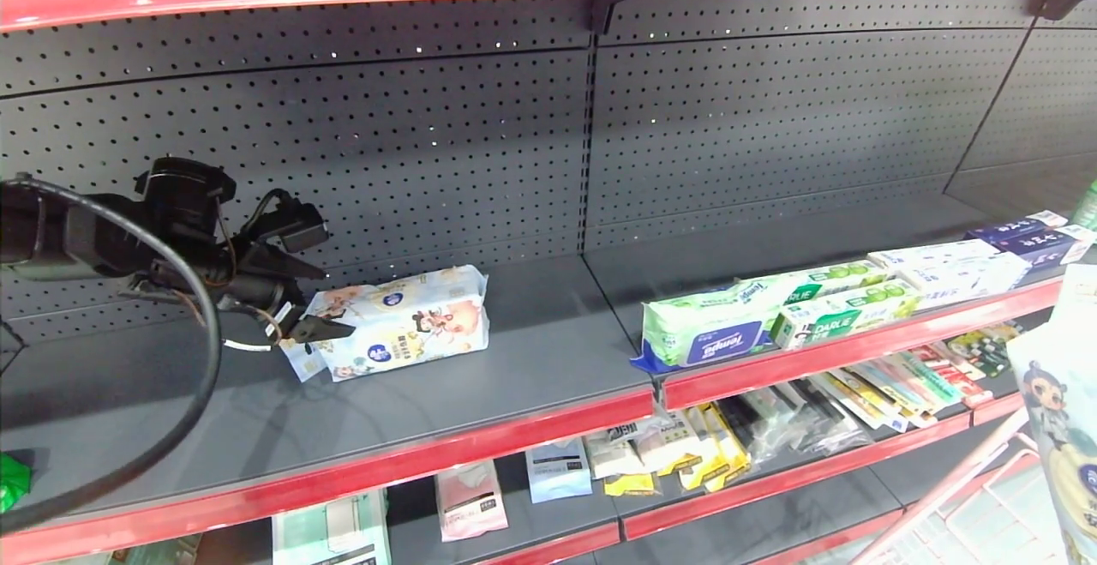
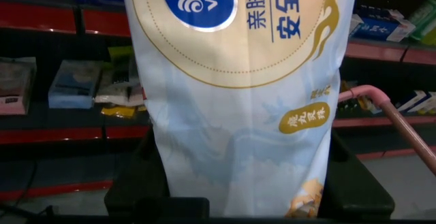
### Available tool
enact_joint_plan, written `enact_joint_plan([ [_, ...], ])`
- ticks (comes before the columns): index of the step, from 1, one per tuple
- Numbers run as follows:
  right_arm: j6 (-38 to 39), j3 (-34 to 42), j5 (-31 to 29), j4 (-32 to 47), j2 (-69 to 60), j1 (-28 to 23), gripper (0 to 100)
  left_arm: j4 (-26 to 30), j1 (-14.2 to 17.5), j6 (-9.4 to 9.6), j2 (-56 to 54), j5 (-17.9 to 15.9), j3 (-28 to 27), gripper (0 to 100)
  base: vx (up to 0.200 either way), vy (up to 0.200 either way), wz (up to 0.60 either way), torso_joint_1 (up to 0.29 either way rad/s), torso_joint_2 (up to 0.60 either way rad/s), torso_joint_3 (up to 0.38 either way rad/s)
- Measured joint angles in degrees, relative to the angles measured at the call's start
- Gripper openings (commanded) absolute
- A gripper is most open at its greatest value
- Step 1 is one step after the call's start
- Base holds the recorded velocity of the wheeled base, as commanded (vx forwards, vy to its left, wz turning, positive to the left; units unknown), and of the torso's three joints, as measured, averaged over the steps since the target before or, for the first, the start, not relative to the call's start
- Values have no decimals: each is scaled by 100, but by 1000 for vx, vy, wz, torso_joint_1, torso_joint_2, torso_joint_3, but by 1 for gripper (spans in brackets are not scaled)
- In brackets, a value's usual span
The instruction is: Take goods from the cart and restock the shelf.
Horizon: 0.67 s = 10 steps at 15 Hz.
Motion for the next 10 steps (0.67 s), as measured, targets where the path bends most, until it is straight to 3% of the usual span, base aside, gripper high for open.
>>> enact_joint_plan([
  [7,-13,63,0,0,-22,0,0,30,-418,13,701,-37,-532,100,0,0,0,0,0,0],
  [8,-13,69,-1,-1,-22,0,0,22,-464,30,753,-28,-568,0,0,0,0,0,0,0],
  [10,-13,72,0,-1,-22,0,0,20,-492,62,811,-37,-601,0,0,0,0,0,0,0],
])
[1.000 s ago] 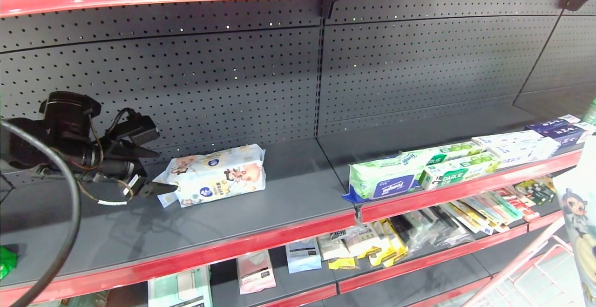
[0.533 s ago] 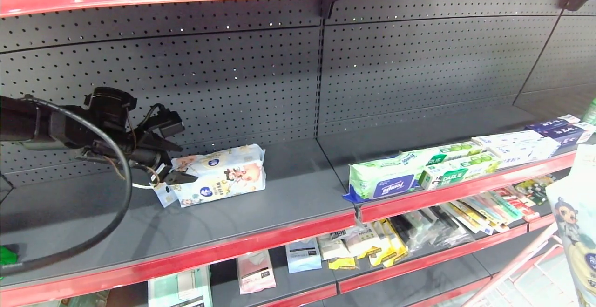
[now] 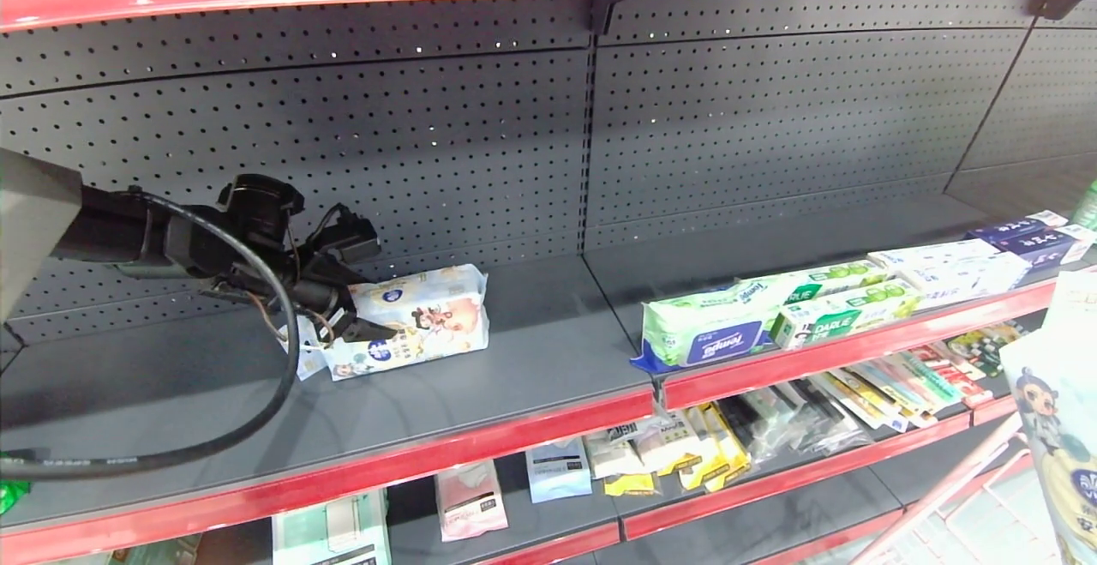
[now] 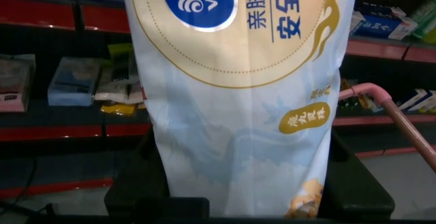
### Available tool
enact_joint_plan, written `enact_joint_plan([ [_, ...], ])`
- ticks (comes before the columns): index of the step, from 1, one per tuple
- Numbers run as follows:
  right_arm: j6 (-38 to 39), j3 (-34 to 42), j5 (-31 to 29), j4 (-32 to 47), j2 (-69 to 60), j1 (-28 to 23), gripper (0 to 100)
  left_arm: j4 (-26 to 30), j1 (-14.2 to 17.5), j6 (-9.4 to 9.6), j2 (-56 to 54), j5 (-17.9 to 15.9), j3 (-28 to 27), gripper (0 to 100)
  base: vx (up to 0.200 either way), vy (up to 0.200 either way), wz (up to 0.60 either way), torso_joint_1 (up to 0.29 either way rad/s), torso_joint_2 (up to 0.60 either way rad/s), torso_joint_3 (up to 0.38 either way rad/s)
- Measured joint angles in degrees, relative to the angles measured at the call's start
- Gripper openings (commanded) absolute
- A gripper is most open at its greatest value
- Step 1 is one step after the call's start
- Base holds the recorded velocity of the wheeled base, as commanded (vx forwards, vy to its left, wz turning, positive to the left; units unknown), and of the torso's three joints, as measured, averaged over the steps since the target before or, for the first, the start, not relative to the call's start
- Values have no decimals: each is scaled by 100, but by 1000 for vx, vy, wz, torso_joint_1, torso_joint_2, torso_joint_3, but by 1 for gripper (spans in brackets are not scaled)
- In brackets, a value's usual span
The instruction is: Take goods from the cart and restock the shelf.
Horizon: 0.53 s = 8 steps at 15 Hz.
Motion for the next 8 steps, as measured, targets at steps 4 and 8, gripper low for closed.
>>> enact_joint_plan([
  [4,0,0,7,0,4,2,0,328,-40,26,-39,-20,68,0,0,0,0,0,0,0],
  [8,5,-16,10,-7,24,7,0,974,-51,255,-560,-251,424,0,0,0,0,0,0,0],
])
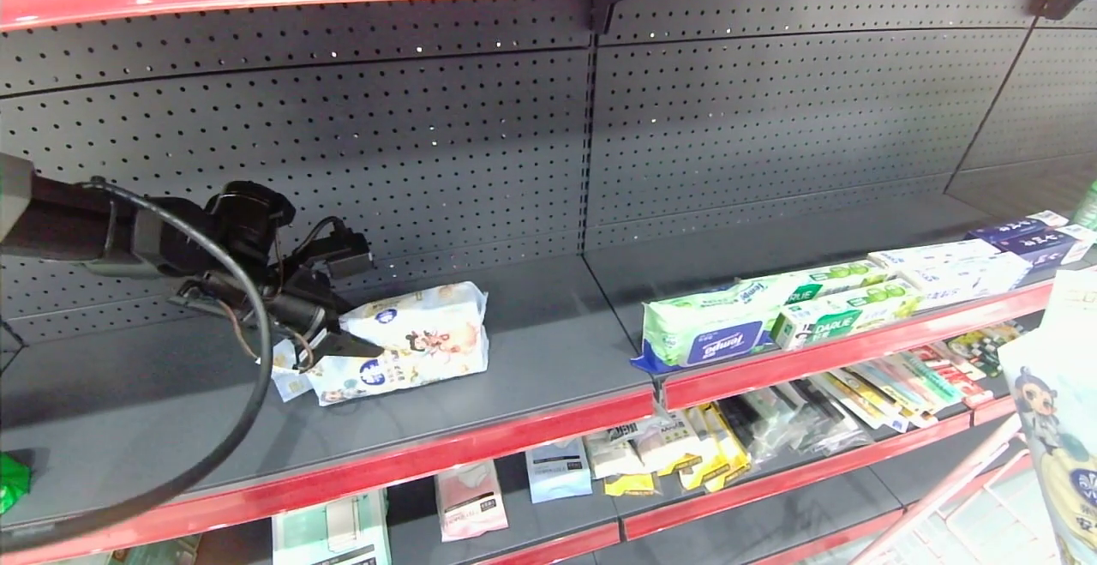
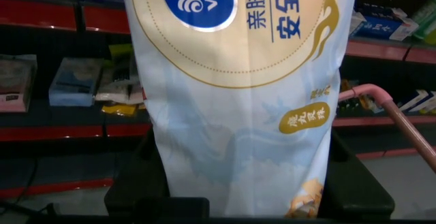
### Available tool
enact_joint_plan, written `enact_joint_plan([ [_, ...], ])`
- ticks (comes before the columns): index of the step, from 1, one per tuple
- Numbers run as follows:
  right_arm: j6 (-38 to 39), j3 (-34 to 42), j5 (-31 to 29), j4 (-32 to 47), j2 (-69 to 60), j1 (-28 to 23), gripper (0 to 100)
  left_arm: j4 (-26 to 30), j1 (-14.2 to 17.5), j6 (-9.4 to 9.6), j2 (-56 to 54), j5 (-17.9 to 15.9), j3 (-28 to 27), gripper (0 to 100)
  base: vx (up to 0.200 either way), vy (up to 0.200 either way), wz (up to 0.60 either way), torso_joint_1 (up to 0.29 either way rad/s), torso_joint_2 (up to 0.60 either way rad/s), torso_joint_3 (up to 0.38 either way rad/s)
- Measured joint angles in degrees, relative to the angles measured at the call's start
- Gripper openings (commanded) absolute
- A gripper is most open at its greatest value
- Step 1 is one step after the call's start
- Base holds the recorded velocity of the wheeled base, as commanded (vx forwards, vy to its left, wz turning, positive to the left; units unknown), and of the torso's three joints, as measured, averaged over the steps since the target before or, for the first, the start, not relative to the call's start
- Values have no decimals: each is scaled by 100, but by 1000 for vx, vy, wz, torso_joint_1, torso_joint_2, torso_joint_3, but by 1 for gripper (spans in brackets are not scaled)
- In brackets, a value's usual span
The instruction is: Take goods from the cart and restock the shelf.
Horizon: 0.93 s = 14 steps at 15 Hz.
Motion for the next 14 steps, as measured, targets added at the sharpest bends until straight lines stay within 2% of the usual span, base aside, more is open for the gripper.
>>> enact_joint_plan([
  [4,9,-48,37,-28,45,17,0,35,155,274,-881,-129,1133,0,0,0,0,0,0,0],
  [6,15,-59,39,-30,73,22,0,-82,329,430,-1219,-156,1621,0,0,0,0,0,0,0],
  [7,20,-59,41,-30,83,23,0,-380,408,471,-1334,-167,1803,0,0,0,0,0,0,0],
  [9,22,-66,41,-26,94,30,0,-991,524,503,-1442,-200,2186,0,0,0,0,0,0,0],
  [14,22,-138,41,-9,111,28,0,-1103,646,560,-1458,-340,2622,0,0,0,0,0,0,0],
])
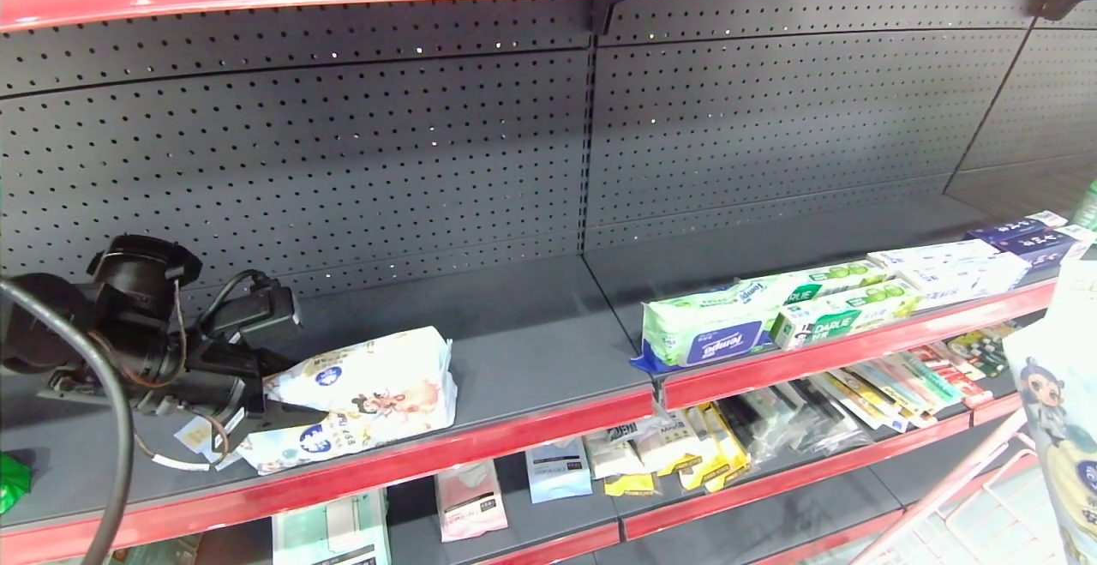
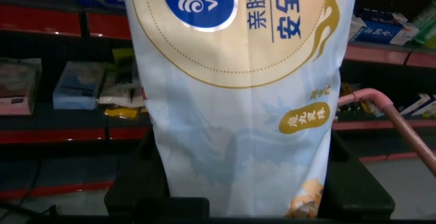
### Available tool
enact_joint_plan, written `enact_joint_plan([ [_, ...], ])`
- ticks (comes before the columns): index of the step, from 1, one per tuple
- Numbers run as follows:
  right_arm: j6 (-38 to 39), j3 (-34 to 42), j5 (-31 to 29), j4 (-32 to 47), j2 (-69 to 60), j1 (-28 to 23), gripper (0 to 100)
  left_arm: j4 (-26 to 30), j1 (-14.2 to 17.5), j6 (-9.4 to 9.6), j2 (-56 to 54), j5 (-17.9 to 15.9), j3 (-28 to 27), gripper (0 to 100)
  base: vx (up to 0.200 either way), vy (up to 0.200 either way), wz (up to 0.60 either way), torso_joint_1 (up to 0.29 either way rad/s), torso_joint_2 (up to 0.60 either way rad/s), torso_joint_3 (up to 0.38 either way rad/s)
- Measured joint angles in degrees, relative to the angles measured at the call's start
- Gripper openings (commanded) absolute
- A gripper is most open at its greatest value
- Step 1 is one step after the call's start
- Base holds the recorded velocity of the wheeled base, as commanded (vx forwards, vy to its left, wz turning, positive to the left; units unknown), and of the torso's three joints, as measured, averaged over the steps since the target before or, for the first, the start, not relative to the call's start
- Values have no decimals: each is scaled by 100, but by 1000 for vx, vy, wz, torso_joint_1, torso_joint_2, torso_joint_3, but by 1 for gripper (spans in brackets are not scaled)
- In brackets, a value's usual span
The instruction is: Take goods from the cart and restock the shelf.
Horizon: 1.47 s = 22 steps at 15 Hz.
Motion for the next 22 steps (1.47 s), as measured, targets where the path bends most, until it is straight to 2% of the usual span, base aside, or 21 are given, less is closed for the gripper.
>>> enact_joint_plan([
  [1,0,-12,2,5,2,0,0,-246,35,62,44,-46,44,0,0,0,0,0,0,0],
  [2,-2,-30,2,6,6,5,0,-490,88,216,110,-104,74,0,0,0,0,0,0,0],
  [3,-2,-39,0,9,17,6,0,-517,124,339,168,-152,112,0,0,0,0,0,0,0],
  [6,-5,-56,2,5,37,11,0,-539,179,473,240,-199,195,0,0,0,0,0,0,0],
  [12,-10,-100,0,11,91,9,0,-486,185,486,101,-288,460,0,0,0,0,0,0,0],
  [22,-10,-130,9,-11,162,9,0,-492,179,460,20,-249,652,0,0,0,0,0,0,0],
])
